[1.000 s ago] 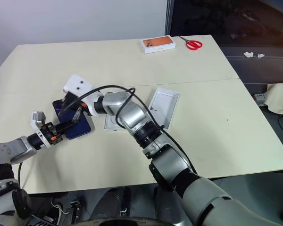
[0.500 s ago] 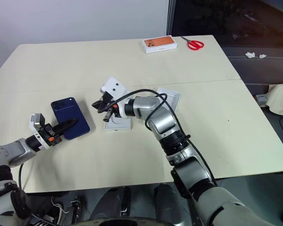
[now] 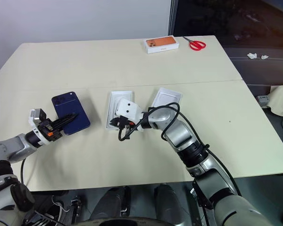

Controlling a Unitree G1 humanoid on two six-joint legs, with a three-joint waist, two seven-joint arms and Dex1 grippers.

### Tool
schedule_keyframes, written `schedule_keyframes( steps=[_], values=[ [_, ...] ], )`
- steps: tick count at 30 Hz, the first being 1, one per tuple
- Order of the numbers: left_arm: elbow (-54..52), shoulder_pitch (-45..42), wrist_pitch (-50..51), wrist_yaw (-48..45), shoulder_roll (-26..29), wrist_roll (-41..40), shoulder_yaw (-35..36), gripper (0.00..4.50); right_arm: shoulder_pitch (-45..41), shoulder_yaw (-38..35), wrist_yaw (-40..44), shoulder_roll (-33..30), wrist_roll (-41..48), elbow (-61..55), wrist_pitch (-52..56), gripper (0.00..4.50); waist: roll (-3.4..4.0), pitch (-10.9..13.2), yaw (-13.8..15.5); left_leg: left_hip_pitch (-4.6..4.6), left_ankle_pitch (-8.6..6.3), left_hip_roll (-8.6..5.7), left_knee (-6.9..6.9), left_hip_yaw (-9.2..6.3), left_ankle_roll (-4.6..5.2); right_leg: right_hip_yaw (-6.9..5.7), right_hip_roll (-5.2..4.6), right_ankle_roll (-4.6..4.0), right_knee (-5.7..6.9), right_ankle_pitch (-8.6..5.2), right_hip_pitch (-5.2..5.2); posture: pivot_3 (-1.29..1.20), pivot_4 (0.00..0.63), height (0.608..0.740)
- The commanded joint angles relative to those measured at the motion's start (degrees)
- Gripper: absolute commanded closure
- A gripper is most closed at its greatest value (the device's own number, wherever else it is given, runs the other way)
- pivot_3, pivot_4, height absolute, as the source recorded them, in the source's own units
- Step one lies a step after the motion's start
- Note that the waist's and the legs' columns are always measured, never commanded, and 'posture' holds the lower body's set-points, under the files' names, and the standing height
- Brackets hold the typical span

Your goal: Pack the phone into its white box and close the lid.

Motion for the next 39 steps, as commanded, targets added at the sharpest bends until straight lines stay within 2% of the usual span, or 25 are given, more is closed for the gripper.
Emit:
schedule_keyframes(
  steps=[1,16,27,39],
  values=[
    [-0.51,-0.62,-0.35,-0.48,1.6,-2.3,2.72,4.5,-1.36,1.25,0.89,-0.39,-1.04,-1.27,-0.52,2.21,-0.02,0.01,0.05,0.0,0.0,0.0,0.0,0.0,0.0,0.0,0.0,0.0,0.0,0.0,0.0,0.0,0.15,0.74],
    [-2.45,0.34,-1.22,-0.61,0.12,-2.17,1.75,4.5,-5.41,3.89,2.67,-0.01,-6.66,9.43,-3.63,2.21,-0.07,0.03,-0.01,0.0,0.0,-0.01,0.01,-0.01,0.0,-0.02,0.0,0.0,-0.01,0.0,0.0,0.0,0.15,0.74],
    [-3.95,1.51,-1.36,-0.03,-0.48,-2.58,1.97,4.5,-5.64,4.68,6.89,-0.58,-7.83,10.35,-3.69,2.21,-0.08,0.03,-0.02,0.0,0.0,0.0,0.01,-0.01,0.0,-0.02,0.0,0.0,-0.01,0.0,0.01,0.0,0.15,0.74],
    [-5.99,2.03,-0.49,1.13,-1.33,-4.1,1.87,4.5,-6.75,3.4,6.0,0.32,-9.0,11.08,-2.9,2.21,-0.09,0.02,0.0,0.0,0.0,-0.01,0.02,-0.01,-0.01,-0.02,0.0,0.0,-0.01,0.0,0.02,0.0,0.15,0.74]
  ],
)
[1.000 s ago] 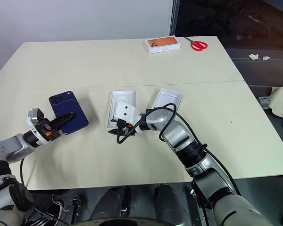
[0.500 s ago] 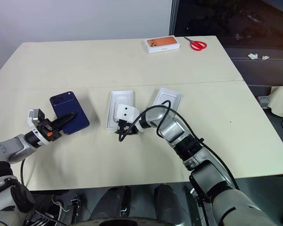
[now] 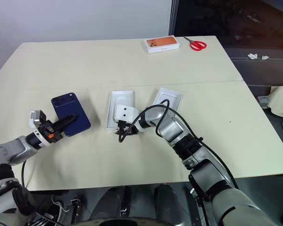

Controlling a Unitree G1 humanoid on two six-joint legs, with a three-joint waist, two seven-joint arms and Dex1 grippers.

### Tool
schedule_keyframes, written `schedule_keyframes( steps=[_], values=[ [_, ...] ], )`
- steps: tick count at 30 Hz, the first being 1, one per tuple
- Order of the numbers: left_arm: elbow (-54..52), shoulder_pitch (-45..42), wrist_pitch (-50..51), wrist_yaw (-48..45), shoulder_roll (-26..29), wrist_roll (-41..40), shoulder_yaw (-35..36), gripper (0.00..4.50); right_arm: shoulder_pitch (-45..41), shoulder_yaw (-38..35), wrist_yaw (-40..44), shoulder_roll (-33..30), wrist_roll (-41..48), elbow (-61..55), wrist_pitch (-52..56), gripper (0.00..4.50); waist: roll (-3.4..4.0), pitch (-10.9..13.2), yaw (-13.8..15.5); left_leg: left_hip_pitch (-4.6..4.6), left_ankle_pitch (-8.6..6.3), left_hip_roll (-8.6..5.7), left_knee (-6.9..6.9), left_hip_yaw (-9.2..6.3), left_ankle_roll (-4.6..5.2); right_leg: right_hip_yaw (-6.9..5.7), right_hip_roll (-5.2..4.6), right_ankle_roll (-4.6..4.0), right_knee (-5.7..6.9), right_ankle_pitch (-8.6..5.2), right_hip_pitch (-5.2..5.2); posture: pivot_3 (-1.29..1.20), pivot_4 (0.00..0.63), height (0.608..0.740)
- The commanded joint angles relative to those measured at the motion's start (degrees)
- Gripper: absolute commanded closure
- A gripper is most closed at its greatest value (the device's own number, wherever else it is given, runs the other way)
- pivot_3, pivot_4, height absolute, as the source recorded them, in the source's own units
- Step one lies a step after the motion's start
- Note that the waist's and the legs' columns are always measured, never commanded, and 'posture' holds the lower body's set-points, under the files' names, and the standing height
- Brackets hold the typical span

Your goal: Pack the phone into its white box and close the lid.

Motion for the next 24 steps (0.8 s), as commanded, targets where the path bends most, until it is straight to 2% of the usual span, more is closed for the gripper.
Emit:
schedule_keyframes(
  steps=[1,9,12,24],
  values=[
    [-2.41,-0.1,0.21,-0.22,0.44,-2.48,1.23,4.5,-1.55,-1.27,0.07,0.63,0.82,-0.67,0.61,2.21,0.0,0.0,0.0,0.0,0.0,0.0,0.0,0.0,0.0,0.0,0.0,0.0,0.0,0.0,0.0,0.0,0.15,0.74],
    [-2.56,-0.4,0.17,0.01,0.16,-2.56,0.94,4.5,-1.4,-0.79,0.45,1.03,0.92,-0.3,2.23,2.21,0.0,0.0,0.0,0.0,0.0,0.0,0.0,0.0,0.0,0.0,0.0,0.0,0.0,0.0,0.0,0.0,0.15,0.74],
    [-2.66,-0.33,0.29,0.02,0.07,-2.64,0.97,4.5,-1.18,-0.79,0.37,1.04,0.88,-0.56,2.43,3.03,0.0,0.0,0.0,0.0,0.0,0.0,0.0,0.0,0.0,0.0,0.0,0.0,0.0,0.0,0.0,0.0,0.15,0.74],
    [-3.47,-0.47,0.73,0.16,-0.02,-2.57,0.73,4.5,-0.97,-0.68,-0.21,0.82,0.15,-0.35,2.01,3.03,0.0,0.0,-0.01,0.0,0.0,0.0,0.0,0.0,0.0,0.0,0.0,0.0,0.0,0.0,0.0,0.0,0.15,0.74]
  ],
)
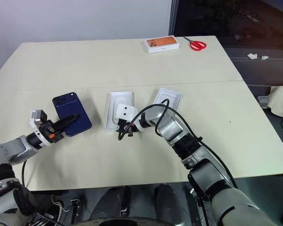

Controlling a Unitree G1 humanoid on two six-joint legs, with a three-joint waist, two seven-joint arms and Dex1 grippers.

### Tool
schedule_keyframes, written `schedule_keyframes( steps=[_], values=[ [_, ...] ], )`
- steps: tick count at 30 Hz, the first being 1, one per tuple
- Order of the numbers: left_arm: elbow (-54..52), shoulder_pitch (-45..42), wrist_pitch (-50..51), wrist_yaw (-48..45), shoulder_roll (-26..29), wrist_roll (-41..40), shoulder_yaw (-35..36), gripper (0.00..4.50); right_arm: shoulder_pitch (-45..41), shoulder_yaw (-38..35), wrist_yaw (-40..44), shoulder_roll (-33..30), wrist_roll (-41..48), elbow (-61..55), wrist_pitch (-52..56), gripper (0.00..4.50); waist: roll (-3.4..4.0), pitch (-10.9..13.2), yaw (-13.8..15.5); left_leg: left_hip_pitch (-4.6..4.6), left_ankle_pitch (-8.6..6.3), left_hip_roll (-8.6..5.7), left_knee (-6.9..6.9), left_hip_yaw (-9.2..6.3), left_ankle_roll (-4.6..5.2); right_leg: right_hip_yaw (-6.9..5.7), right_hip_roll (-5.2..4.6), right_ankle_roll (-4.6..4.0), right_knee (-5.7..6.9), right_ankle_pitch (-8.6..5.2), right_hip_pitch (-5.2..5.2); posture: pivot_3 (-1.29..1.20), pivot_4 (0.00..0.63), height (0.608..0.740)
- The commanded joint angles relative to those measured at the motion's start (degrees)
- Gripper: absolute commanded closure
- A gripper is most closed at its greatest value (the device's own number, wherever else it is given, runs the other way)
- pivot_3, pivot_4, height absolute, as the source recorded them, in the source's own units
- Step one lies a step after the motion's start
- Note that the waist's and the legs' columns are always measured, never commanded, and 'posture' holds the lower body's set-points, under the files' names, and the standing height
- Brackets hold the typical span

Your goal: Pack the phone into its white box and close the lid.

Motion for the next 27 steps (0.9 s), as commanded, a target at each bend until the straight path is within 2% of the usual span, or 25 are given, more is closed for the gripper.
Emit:
schedule_keyframes(
  steps=[1,9,14,27],
  values=[
    [-2.43,-0.56,0.01,-0.1,0.29,-2.34,0.75,4.5,-0.63,-0.15,0.19,0.25,0.19,-0.91,-0.69,3.03,0.0,0.0,0.0,0.0,0.0,0.0,0.0,0.0,0.0,0.0,0.0,0.0,0.0,0.0,0.0,0.0,0.15,0.74],
    [-2.79,-0.88,-0.1,0.65,-0.34,-2.49,0.59,4.5,-0.34,-0.04,0.82,0.19,0.43,-1.39,-0.23,3.03,0.0,0.0,0.01,0.0,0.0,0.0,0.0,0.0,0.0,0.0,0.0,0.0,0.0,0.0,0.0,0.0,0.15,0.74],
    [-2.95,-0.92,0.02,0.94,-0.5,-2.61,0.73,4.5,-0.58,-0.28,0.01,0.4,0.1,-1.12,-0.13,4.32,-0.01,-0.01,-0.08,0.01,0.0,0.0,0.0,0.0,0.0,0.0,0.0,0.0,0.01,0.0,0.0,0.0,0.15,0.74],
    [-3.14,-0.8,0.56,0.86,-0.43,-2.93,0.85,4.5,0.63,-0.2,1.39,-0.74,1.29,-4.77,0.59,4.32,-0.01,-0.01,-0.04,0.01,0.01,0.0,0.01,0.0,-0.01,0.0,0.0,0.0,0.02,0.0,0.01,0.0,0.15,0.74]
  ],
)
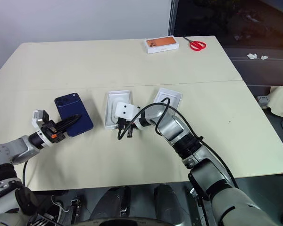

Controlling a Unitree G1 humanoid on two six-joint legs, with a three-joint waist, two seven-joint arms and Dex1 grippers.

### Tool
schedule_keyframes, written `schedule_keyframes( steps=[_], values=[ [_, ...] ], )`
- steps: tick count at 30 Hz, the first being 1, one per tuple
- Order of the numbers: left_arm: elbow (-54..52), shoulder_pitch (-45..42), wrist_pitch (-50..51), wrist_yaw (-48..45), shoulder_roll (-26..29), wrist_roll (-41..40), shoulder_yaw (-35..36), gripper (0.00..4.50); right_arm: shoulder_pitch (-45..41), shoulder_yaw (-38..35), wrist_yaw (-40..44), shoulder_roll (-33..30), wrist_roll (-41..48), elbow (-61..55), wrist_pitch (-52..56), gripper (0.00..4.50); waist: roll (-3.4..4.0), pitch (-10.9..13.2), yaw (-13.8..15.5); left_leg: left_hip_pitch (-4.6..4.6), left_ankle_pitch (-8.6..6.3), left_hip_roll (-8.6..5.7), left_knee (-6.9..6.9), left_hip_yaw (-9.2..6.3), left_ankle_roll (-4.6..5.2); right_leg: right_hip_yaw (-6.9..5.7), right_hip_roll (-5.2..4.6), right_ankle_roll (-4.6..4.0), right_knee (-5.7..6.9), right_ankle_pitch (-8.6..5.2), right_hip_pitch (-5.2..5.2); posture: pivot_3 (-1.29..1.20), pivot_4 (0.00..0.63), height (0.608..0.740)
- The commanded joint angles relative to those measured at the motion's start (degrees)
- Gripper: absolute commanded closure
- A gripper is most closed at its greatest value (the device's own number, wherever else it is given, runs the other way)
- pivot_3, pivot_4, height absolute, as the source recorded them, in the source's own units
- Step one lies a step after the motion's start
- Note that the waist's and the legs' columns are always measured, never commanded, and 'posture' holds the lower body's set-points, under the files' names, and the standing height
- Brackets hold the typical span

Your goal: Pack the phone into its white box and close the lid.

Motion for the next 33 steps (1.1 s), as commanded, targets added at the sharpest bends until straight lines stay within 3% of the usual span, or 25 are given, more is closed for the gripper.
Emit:
schedule_keyframes(
  steps=[1,10,19,20,21,26,33],
  values=[
    [-2.51,-0.72,0.39,-0.41,0.49,-2.77,0.9,4.5,1.14,0.07,1.39,-0.25,1.36,-2.62,0.62,4.32,0.0,0.0,0.01,0.0,0.0,0.0,0.0,0.0,0.0,0.0,0.0,0.0,0.0,0.0,0.0,0.0,0.15,0.74],
    [-2.95,-0.02,0.79,0.13,0.76,-3.48,1.15,4.5,9.08,0.62,1.1,-4.73,3.76,-19.13,11.02,4.32,-0.01,-0.01,0.25,-0.01,-0.01,0.0,0.0,-0.01,0.01,0.0,-0.01,0.0,-0.03,0.0,0.03,0.0,0.15,0.74],
    [-2.25,-0.25,1.14,-0.14,1.88,-3.2,0.97,4.5,11.08,-0.31,-5.93,-3.81,4.44,-24.47,21.54,4.32,-0.02,-0.01,0.54,0.0,-0.01,0.0,0.0,-0.01,0.01,0.0,-0.02,0.0,-0.03,0.0,0.03,0.0,0.15,0.74],
    [-2.1,-0.33,1.08,-0.23,1.97,-3.12,0.83,4.5,11.01,-0.37,-5.96,-3.78,4.99,-24.39,21.99,3.47,-0.02,-0.01,0.66,-0.01,-0.01,0.0,0.01,-0.02,0.01,0.0,-0.02,-0.01,-0.04,0.0,0.03,0.0,0.15,0.74],
    [-1.89,-0.51,0.97,-0.3,2.03,-3.01,0.68,4.5,10.77,-0.05,-5.84,-3.92,5.33,-24.41,21.95,3.12,-0.03,-0.01,0.76,-0.01,-0.01,-0.01,0.02,-0.01,0.01,0.0,-0.03,-0.01,-0.04,0.0,0.04,0.0,0.15,0.74],
    [-1.45,-1.01,0.61,-0.49,2.06,-2.81,0.22,4.5,9.3,0.6,-5.92,-4.11,6.38,-23.67,21.84,0.54,-0.03,-0.01,1.33,-0.01,-0.02,-0.02,0.04,-0.01,0.02,0.0,-0.03,-0.01,-0.04,0.0,0.03,0.0,0.15,0.74],
    [-1.78,-0.2,0.5,-0.47,2.09,-3.15,0.62,4.5,5.83,-3.78,-5.47,-1.85,12.95,-23.57,27.01,0.54,-0.03,-0.01,1.33,-0.01,-0.02,-0.01,0.04,-0.01,0.02,0.0,-0.03,-0.01,-0.04,0.0,0.03,0.0,0.15,0.74]
  ],
)
